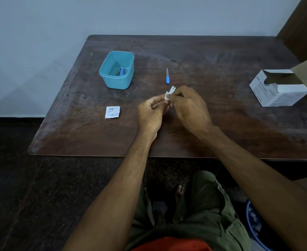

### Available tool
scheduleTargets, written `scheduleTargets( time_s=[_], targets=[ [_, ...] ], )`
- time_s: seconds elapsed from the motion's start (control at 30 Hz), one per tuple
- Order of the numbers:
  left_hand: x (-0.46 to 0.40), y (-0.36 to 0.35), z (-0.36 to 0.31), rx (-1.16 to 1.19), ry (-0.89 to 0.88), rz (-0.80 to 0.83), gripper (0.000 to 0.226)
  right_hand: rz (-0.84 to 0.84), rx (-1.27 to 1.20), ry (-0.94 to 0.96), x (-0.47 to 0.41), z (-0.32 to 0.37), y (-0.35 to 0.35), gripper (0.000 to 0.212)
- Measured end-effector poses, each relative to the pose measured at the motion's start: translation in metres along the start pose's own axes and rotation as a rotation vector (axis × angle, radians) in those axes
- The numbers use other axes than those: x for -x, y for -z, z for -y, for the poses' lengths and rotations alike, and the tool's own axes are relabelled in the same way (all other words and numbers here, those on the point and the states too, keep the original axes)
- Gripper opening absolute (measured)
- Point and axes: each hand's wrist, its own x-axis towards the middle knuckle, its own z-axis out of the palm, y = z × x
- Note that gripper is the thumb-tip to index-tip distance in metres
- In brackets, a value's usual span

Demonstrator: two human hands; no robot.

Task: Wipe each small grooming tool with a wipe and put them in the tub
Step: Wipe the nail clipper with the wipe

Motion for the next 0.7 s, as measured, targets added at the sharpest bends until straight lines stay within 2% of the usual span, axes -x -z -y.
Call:
scheduleTargets(
  time_s=[0.03, 0.13, 0.27, 0.4, 0.47, 0.53, 0.63, 0.7],
  targets=[
    [0.000, 0.000, 0.000, 0.011, 0.012, 0.001, 0.017, -0.012, -0.002, -0.028, -0.003, -0.004, 0.000, 0.038],
    [0.001, 0.000, 0.000, 0.025, 0.033, -0.005, 0.018, -0.022, 0.033, -0.117, -0.019, -0.018, 0.004, 0.022],
    [0.000, 0.001, -0.001, 0.038, 0.030, -0.008, 0.016, -0.016, -0.040, -0.151, -0.019, -0.016, 0.001, 0.021],
    [-0.002, 0.001, 0.001, -0.007, 0.007, -0.014, 0.016, -0.061, 0.006, 0.015, 0.004, 0.000, -0.005, 0.031],
    [-0.001, 0.001, 0.001, -0.001, 0.003, -0.009, 0.016, -0.078, -0.069, -0.002, 0.004, -0.002, -0.007, 0.034],
    [-0.001, 0.000, 0.001, 0.035, 0.010, 0.001, 0.015, -0.134, -0.266, -0.132, -0.002, -0.004, -0.006, 0.026],
    [-0.002, 0.001, 0.000, 0.088, 0.028, -0.011, 0.015, -0.296, -0.695, -0.540, -0.015, -0.007, -0.001, 0.014],
    [-0.002, 0.002, -0.001, 0.112, 0.034, -0.016, 0.017, -0.357, -0.887, -0.731, -0.020, -0.008, 0.001, 0.012]
  ],
)
